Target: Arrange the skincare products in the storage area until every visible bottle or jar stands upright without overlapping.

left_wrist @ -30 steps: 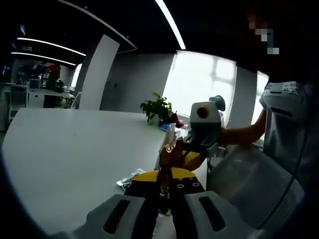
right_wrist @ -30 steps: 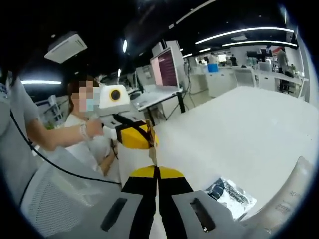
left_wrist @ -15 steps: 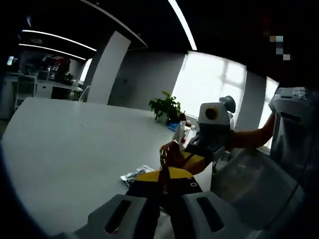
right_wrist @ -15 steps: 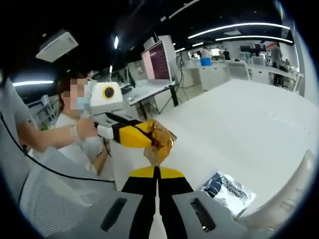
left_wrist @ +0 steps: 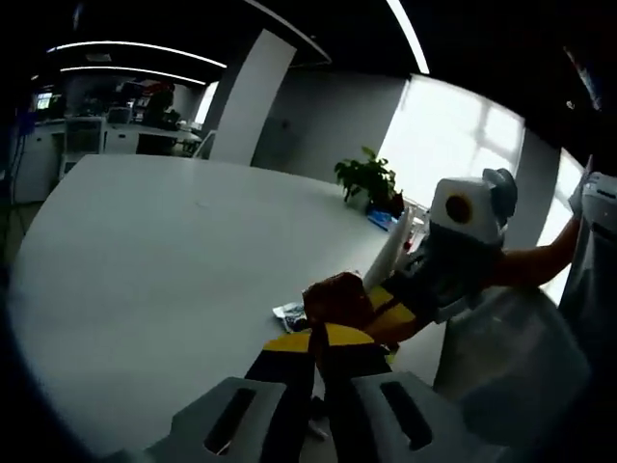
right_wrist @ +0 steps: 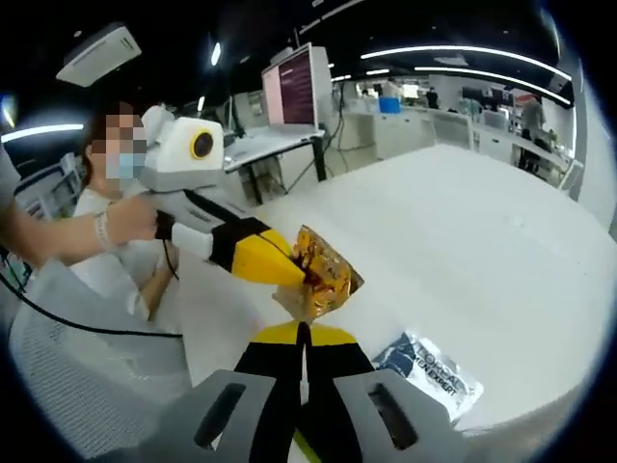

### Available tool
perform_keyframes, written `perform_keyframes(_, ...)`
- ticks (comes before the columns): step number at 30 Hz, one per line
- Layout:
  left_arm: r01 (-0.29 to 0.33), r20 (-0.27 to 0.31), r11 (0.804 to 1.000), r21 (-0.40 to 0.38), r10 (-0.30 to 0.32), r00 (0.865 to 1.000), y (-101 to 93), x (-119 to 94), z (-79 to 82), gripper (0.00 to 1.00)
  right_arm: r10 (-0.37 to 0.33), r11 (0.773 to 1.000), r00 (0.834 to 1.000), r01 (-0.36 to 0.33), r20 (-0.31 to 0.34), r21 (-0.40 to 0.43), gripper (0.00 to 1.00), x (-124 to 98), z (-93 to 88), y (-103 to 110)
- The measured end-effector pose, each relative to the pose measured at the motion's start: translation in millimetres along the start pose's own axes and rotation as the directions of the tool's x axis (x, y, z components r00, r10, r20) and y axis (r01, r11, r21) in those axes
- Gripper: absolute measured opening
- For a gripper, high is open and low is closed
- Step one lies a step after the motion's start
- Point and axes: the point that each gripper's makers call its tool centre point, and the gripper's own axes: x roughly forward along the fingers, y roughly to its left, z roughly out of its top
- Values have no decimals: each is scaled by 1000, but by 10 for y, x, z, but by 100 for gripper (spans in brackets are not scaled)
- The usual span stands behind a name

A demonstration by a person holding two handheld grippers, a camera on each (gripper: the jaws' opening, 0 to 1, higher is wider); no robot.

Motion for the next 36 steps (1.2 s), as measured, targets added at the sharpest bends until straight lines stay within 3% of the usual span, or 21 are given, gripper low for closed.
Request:
perform_keyframes(12,-36,-65,997,-73,31,997,212,122,-121,0,-46,999,998,46,-45,-7,5,176,-158,-158)
perform_keyframes(16,-12,-64,996,-94,6,998,189,135,-115,0,-66,998,997,65,-49,-12,13,187,-188,-217)
perform_keyframes(22,3,-74,995,-102,-11,997,174,145,-129,0,-80,997,996,79,-44,-24,17,181,-187,-252)
perform_keyframes(36,-40,-150,982,-186,11,989,351,285,-284,0,-129,991,991,127,-39,-50,22,128,-206,-366)
